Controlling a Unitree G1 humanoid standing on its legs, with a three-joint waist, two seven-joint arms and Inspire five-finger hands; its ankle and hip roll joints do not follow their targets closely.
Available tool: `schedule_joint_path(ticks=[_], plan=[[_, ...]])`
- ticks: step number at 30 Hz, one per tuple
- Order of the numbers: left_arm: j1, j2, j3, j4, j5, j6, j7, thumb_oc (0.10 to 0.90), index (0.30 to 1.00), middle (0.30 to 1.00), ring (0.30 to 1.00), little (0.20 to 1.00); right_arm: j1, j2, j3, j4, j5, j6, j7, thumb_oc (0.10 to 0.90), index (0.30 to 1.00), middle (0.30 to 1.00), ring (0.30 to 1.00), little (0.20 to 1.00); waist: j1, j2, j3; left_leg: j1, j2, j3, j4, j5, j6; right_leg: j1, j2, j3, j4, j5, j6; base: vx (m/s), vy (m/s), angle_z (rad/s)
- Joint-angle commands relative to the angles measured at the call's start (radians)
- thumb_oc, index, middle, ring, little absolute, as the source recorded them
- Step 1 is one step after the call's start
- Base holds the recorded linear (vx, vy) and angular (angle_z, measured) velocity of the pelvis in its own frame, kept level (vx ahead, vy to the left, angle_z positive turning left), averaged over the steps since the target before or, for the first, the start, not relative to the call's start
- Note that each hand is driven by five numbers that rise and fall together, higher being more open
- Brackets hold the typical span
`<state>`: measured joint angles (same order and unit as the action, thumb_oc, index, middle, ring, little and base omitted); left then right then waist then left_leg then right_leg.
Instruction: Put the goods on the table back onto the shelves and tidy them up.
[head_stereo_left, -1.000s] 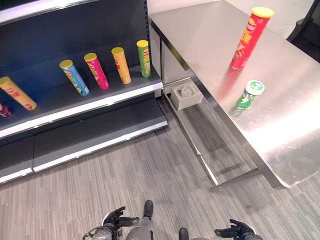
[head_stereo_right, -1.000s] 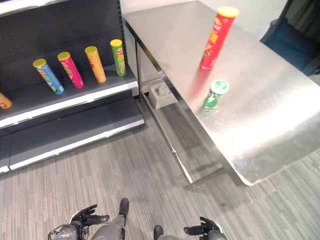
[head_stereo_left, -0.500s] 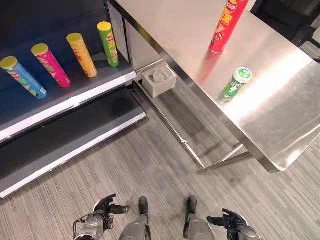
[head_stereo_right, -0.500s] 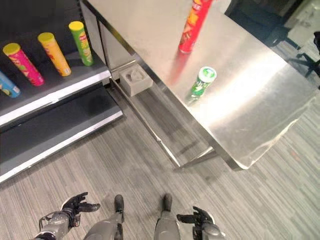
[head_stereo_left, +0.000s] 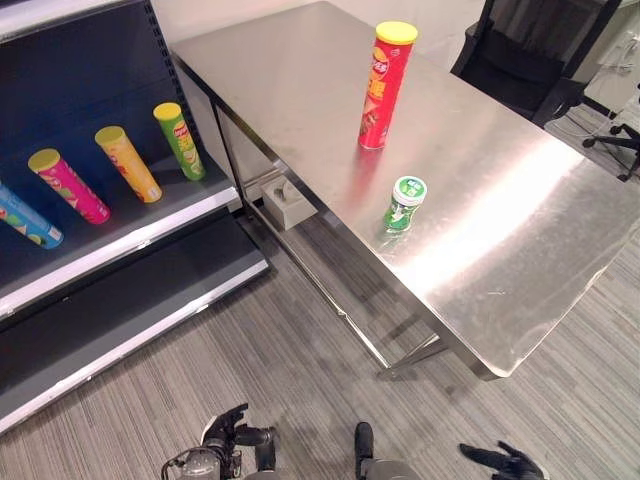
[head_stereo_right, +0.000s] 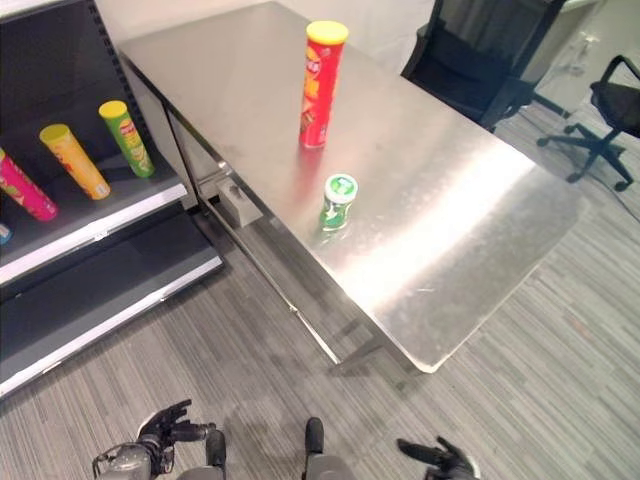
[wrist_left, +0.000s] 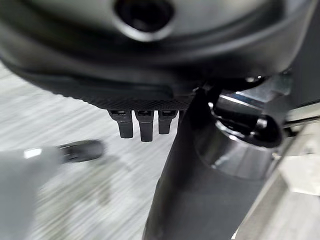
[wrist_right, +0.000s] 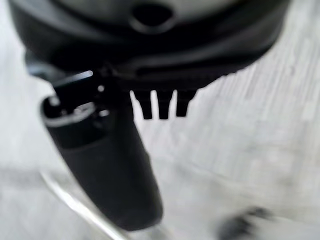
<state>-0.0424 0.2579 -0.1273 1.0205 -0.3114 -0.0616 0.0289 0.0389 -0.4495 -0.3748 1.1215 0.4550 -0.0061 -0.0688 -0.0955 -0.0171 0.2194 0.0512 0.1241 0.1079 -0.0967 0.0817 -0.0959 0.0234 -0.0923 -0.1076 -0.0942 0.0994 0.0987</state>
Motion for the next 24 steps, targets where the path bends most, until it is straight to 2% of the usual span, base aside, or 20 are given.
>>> schedule_joint_path(ticks=[1, 2, 3, 5, 8, 10, 11, 12, 17, 19, 20, 21, 24], plan=[[-0.039, 0.041, 0.031, 0.047, 0.042, -0.035, -0.015, 0.800, 0.900, 0.900, 0.900, 0.900, 0.075, -0.193, -0.083, -0.105, 0.060, -0.095, -0.118, 0.800, 0.900, 0.900, 0.900, 0.900, -0.013, -0.031, -0.021, 0.057, -0.025, 0.015, 0.009, -0.140, 0.009, 0.010, -0.069, 0.001, 0.007, -0.058, 0.105, 0.06, 0.065, -0.11], [-0.037, 0.036, 0.035, 0.053, 0.053, -0.034, -0.015, 0.800, 0.900, 0.900, 0.900, 0.900, 0.088, -0.222, -0.125, -0.189, 0.054, -0.110, -0.127, 0.800, 0.900, 0.900, 0.900, 0.900, -0.018, -0.029, -0.024, 0.061, -0.025, 0.019, 0.009, -0.144, 0.010, 0.010, -0.070, 0.006, 0.007, -0.058, 0.107, 0.06, 0.065, -0.13], [-0.037, 0.034, 0.032, 0.054, 0.053, -0.035, -0.015, 0.800, 0.900, 0.900, 0.900, 0.900, 0.093, -0.220, -0.130, -0.197, 0.052, -0.107, -0.129, 0.800, 0.900, 0.900, 0.900, 0.900, -0.015, -0.027, -0.024, 0.062, -0.025, 0.019, 0.009, -0.145, 0.010, 0.011, -0.069, 0.007, 0.007, -0.058, 0.107, 0.02, 0.045, -0.09], [-0.032, 0.027, 0.028, 0.073, 0.069, -0.038, -0.027, 0.800, 0.900, 0.900, 0.900, 0.900, 0.073, -0.354, -0.199, -0.366, 0.080, -0.167, -0.108, 0.800, 0.900, 0.900, 0.900, 0.900, -0.023, -0.028, -0.031, 0.070, -0.029, 0.030, 0.009, -0.152, 0.009, 0.011, -0.073, 0.017, 0.007, -0.056, 0.111, 0.02, 0.069, -0.12], [-0.009, 0.026, 0.030, 0.061, 0.072, -0.042, -0.044, 0.800, 0.900, 0.900, 0.900, 0.900, 0.063, -0.434, -0.220, -0.650, 0.125, -0.212, -0.041, 0.800, 0.900, 0.900, 0.900, 0.900, -0.024, -0.029, -0.037, 0.077, -0.031, 0.041, 0.009, -0.156, 0.009, 0.010, -0.075, 0.029, 0.007, -0.052, 0.112, 0.01, 0.050, -0.27], [-0.001, 0.028, 0.026, 0.054, 0.072, -0.045, -0.049, 0.800, 0.900, 0.900, 0.900, 0.900, 0.050, -0.461, -0.218, -0.712, 0.153, -0.235, -0.019, 0.800, 0.900, 0.900, 0.900, 0.900, -0.022, -0.029, -0.040, 0.079, -0.031, 0.043, 0.009, -0.158, 0.009, 0.011, -0.076, 0.031, 0.007, -0.050, 0.113, 0.01, 0.022, -0.09], [0.020, 0.036, 0.015, 0.025, 0.072, -0.054, -0.069, 0.800, 0.900, 0.900, 0.900, 0.900, 0.013, -0.518, -0.217, -0.819, 0.220, -0.261, 0.045, 0.800, 0.900, 0.900, 0.900, 0.900, -0.014, -0.032, -0.045, 0.081, -0.030, 0.046, 0.009, -0.158, 0.009, 0.010, -0.078, 0.034, 0.007, -0.050, 0.115, 0.03, 0.035, 0.10], [0.071, 0.030, -0.006, -0.006, 0.076, -0.065, -0.113, 0.800, 0.900, 0.900, 0.900, 0.900, -0.111, -0.649, -0.058, -1.029, 0.289, -0.252, 0.209, 0.800, 0.900, 0.900, 0.900, 0.900, 0.029, -0.044, -0.068, 0.087, -0.031, 0.047, 0.009, -0.157, 0.006, 0.019, -0.086, 0.025, 0.007, -0.047, 0.118, 0.03, 0.039, 0.13], [0.090, 0.022, -0.019, -0.007, 0.076, -0.066, -0.121, 0.800, 0.900, 0.900, 0.900, 0.900, -0.151, -0.658, 0.044, -1.055, 0.282, -0.224, 0.249, 0.800, 0.900, 0.900, 0.900, 0.900, 0.050, -0.046, -0.073, 0.084, -0.032, 0.040, 0.009, -0.153, 0.006, 0.027, -0.092, 0.010, 0.007, -0.047, 0.117, 0.00, 0.006, 0.06], [0.095, 0.017, -0.027, 0.000, 0.082, -0.064, -0.127, 0.800, 0.900, 0.900, 0.900, 0.900, -0.177, -0.654, 0.155, -1.071, 0.247, -0.194, 0.289, 0.800, 0.900, 0.900, 0.900, 0.900, 0.067, -0.048, -0.071, 0.077, -0.034, 0.031, 0.009, -0.148, 0.005, 0.030, -0.097, -0.004, 0.007, -0.046, 0.117, -0.02, -0.018, 0.25], [0.096, 0.016, -0.026, 0.000, 0.082, -0.065, -0.127, 0.800, 0.900, 0.900, 0.900, 0.900, -0.180, -0.654, 0.158, -1.070, 0.247, -0.194, 0.288, 0.800, 0.900, 0.900, 0.900, 0.900, 0.066, -0.048, -0.071, 0.077, -0.034, 0.031, 0.009, -0.148, 0.005, 0.030, -0.097, -0.004, 0.007, -0.046, 0.117, -0.02, -0.020, 0.16], [0.095, 0.014, -0.031, 0.004, 0.086, -0.065, -0.128, 0.800, 0.900, 0.900, 0.900, 0.900, -0.195, -0.657, 0.212, -1.072, 0.219, -0.183, 0.304, 0.800, 0.900, 0.900, 0.900, 0.900, 0.074, -0.048, -0.071, 0.074, -0.033, 0.027, 0.009, -0.145, 0.004, 0.031, -0.098, -0.009, 0.007, -0.045, 0.117, -0.01, -0.009, 0.18], [0.092, 0.011, -0.032, 0.006, 0.084, -0.064, -0.130, 0.800, 0.900, 0.900, 0.900, 0.900, -0.215, -0.652, 0.259, -1.057, 0.193, -0.175, 0.302, 0.800, 0.900, 0.900, 0.900, 0.900, 0.078, -0.047, -0.070, 0.070, -0.032, 0.021, 0.009, -0.143, 0.004, 0.031, -0.100, -0.017, 0.007, -0.046, 0.116, -0.01, -0.012, 0.07]])
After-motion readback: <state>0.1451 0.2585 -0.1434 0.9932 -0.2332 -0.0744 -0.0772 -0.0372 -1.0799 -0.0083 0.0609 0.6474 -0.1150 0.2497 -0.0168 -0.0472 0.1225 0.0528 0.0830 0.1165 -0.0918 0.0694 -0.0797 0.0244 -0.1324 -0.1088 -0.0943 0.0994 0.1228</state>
